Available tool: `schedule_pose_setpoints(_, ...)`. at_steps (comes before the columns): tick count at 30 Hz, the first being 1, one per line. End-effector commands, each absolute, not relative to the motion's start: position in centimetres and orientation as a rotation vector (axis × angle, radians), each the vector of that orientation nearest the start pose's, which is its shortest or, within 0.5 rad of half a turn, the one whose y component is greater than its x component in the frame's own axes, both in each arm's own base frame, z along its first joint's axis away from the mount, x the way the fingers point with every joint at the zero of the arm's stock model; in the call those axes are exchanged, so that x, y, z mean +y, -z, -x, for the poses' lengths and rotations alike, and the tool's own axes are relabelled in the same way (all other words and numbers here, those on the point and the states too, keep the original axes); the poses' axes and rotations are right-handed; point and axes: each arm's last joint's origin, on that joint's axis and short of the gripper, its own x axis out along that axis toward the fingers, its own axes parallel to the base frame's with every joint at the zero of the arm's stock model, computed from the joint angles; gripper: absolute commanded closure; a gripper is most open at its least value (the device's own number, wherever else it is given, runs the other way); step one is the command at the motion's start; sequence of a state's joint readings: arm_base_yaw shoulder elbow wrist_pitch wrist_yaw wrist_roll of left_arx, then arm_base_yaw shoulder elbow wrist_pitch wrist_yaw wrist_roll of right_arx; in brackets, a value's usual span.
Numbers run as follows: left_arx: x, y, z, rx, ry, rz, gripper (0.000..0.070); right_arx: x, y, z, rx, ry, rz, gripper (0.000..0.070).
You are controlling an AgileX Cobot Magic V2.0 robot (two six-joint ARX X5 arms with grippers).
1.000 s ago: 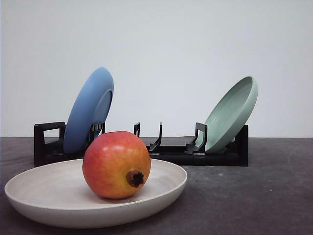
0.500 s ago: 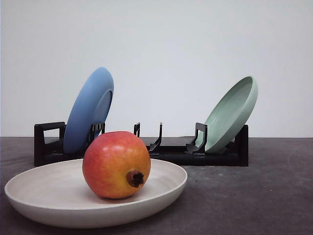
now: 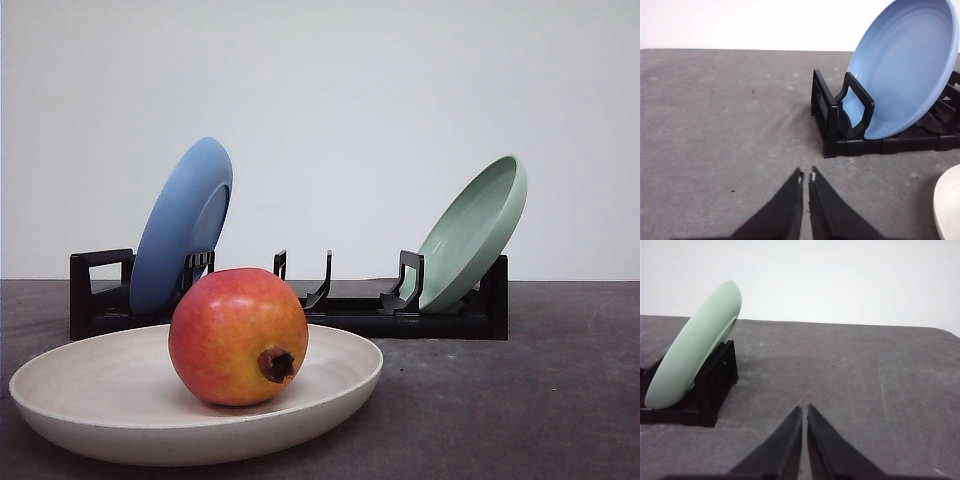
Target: Place pomegranate in white plate
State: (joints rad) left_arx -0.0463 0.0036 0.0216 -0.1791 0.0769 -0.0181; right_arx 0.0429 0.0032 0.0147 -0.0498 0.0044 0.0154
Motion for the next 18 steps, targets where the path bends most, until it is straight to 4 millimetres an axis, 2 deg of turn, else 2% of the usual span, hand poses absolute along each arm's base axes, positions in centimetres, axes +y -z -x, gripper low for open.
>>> schedule_pose_setpoints(1, -0.66, -14.97, -9.54, 0.176, 0.12, 0.011, 0.07, 0.38, -16.31, -9.71, 0.033, -0.033, -0.025, 0.0686)
schedule_pose_setpoints(18, -0.66, -14.97, -9.54, 0.176, 0.12, 0.011, 0.07, 0.38, -16.31, -9.71, 0.033, -0.033, -0.025, 0.0686)
